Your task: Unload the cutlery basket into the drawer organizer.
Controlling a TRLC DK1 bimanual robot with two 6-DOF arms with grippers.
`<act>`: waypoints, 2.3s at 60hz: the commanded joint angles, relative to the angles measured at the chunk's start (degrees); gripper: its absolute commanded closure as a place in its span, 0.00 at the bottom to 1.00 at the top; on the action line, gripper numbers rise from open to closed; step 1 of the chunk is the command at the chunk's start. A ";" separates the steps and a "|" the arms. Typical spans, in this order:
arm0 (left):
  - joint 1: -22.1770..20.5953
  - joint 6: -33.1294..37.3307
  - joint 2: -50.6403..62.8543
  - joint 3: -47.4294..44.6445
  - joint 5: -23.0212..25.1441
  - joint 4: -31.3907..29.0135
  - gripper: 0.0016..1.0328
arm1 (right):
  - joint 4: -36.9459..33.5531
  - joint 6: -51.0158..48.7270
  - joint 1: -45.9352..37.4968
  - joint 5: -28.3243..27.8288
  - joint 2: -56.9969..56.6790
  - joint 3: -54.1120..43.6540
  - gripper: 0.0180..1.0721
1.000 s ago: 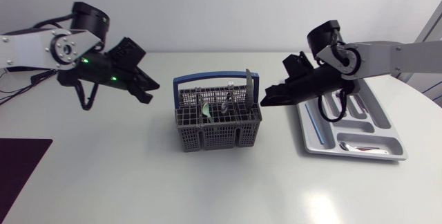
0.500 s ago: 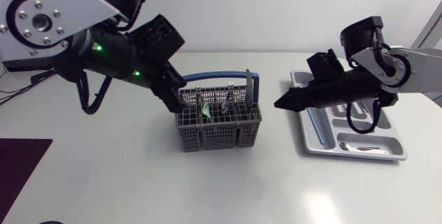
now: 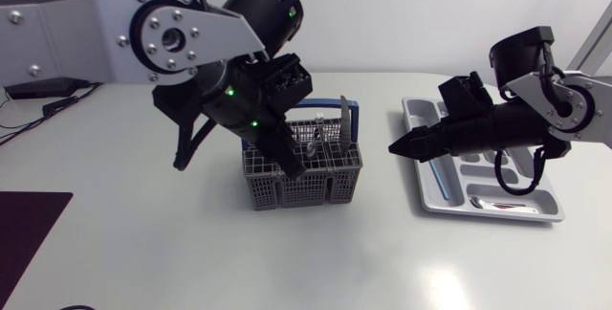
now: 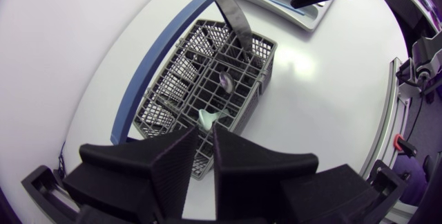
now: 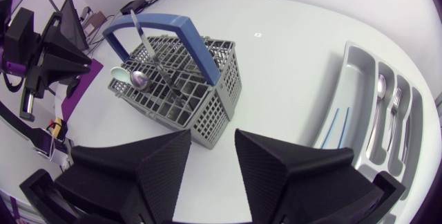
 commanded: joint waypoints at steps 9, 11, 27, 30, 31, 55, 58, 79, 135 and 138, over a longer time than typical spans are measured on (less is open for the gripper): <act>-2.81 -4.21 5.52 3.82 -4.92 -2.90 0.63 | -0.46 -1.08 -0.35 -0.17 -0.68 -2.44 0.53; -2.99 -4.39 6.14 4.17 -5.45 -3.34 0.63 | -0.46 -1.08 -0.35 -0.25 -0.77 -2.53 0.53; -2.37 -5.18 10.88 6.45 -8.00 -3.61 0.63 | -0.37 -1.44 -1.22 -0.69 -1.30 -3.32 0.53; -2.20 -5.27 11.32 6.89 -8.18 -3.70 0.63 | -0.37 -1.70 -1.40 -0.78 -1.30 -3.50 0.53; -2.20 -5.27 11.50 6.98 -8.44 -3.61 0.63 | -0.37 -1.79 -1.49 -0.78 -1.30 -3.50 0.53; -1.67 -5.35 10.97 9.27 -9.49 -4.93 0.58 | -0.29 -2.23 -2.45 -1.66 -1.30 -3.58 0.52; -1.41 -5.35 10.62 9.79 -9.49 -5.45 0.58 | -0.29 -2.23 -2.45 -1.66 -1.30 -3.58 0.52; 1.67 -7.46 11.67 17.09 -4.66 -13.80 0.58 | -0.37 -2.14 -2.63 -1.75 -1.03 -3.32 0.52; 2.37 -7.38 18.26 19.20 -1.76 -15.03 0.54 | -0.02 -2.93 -3.86 -2.98 -0.59 -4.55 0.52; 2.37 -7.38 18.53 19.20 -1.76 -14.68 0.54 | 0.07 -2.93 -3.86 -2.98 -0.59 -4.64 0.52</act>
